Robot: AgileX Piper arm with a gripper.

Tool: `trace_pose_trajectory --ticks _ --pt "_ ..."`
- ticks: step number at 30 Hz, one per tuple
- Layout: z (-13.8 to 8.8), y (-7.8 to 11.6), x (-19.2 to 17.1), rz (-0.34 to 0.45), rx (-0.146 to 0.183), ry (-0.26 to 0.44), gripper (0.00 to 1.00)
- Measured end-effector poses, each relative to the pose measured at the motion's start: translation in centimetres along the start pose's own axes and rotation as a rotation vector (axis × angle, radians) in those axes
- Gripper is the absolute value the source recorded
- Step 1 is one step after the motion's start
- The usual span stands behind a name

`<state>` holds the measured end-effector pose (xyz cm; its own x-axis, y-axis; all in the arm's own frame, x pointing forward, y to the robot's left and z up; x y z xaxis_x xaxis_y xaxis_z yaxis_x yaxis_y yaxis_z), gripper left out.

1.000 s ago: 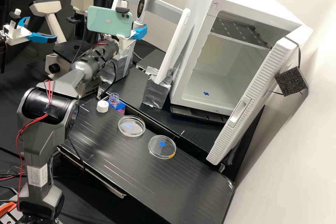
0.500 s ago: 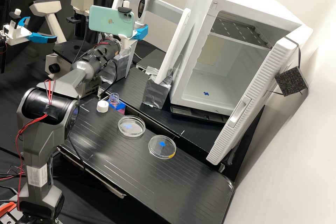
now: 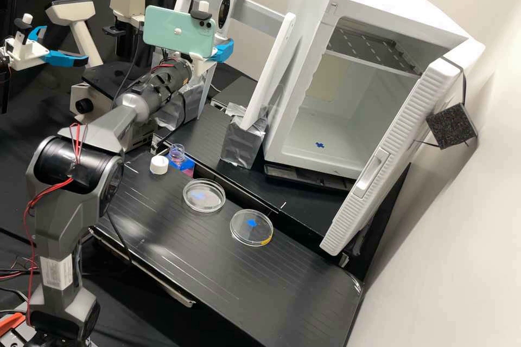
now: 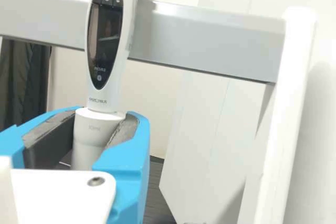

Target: Use the pipette

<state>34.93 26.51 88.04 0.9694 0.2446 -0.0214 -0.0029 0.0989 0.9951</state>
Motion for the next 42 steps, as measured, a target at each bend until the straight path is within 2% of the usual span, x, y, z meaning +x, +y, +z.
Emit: trace_pose_trajectory --ticks 5,11,16,23,26,31,35,42 --pt "-0.1 1.1 -0.7 0.016 0.059 0.007 0.00" --pt "-0.3 2.3 -1.3 0.044 0.079 0.019 0.00" --pt "-0.4 2.6 -1.9 0.054 0.062 0.029 0.00" --pt "0.4 1.8 -3.4 0.029 0.049 0.023 0.00" --pt "0.8 1.5 -4.6 0.025 0.022 0.025 0.00" --pt "1.2 1.6 -6.6 0.057 0.029 0.046 0.00" --pt "1.5 1.8 -8.2 0.098 0.048 0.065 0.00" --pt "1.8 1.0 -9.5 0.136 0.047 0.085 0.00"
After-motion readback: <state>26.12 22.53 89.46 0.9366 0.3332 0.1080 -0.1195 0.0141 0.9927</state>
